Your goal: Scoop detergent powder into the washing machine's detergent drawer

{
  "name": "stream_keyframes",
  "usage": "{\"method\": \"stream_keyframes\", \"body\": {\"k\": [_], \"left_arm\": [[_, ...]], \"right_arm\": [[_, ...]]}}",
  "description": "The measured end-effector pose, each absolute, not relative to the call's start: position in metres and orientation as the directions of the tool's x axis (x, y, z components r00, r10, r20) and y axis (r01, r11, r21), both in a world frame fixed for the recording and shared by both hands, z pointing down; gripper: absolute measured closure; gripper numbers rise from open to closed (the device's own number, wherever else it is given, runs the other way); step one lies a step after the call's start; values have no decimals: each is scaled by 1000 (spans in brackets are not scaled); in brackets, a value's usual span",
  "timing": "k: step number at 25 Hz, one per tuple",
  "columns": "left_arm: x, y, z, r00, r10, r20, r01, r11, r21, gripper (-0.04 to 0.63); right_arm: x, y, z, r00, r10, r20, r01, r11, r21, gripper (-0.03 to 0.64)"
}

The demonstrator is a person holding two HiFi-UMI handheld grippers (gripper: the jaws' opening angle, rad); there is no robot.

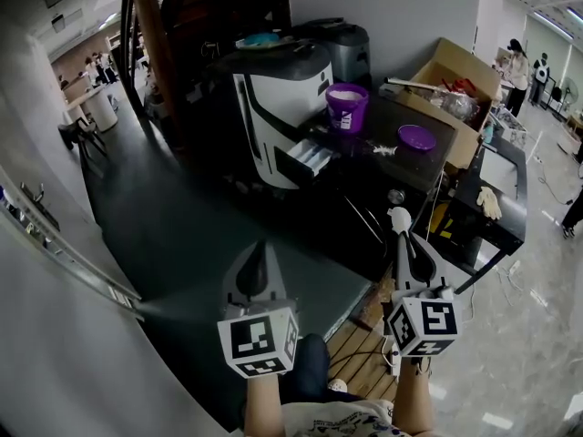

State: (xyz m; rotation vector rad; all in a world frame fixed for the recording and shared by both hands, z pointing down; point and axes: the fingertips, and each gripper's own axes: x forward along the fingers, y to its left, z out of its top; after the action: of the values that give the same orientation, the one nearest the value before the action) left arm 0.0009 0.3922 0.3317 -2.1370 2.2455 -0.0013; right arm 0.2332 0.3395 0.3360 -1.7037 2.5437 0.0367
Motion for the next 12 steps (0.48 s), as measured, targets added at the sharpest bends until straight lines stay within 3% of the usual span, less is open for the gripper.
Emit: {"method": "stream_keyframes", "body": {"k": [12], "left_arm": [[-24, 331, 330, -43, -999, -31, -997, 45, -62, 592]], "right_arm": [[207, 276, 338, -373, -924, -82, -925, 377, -38, 592]]}}
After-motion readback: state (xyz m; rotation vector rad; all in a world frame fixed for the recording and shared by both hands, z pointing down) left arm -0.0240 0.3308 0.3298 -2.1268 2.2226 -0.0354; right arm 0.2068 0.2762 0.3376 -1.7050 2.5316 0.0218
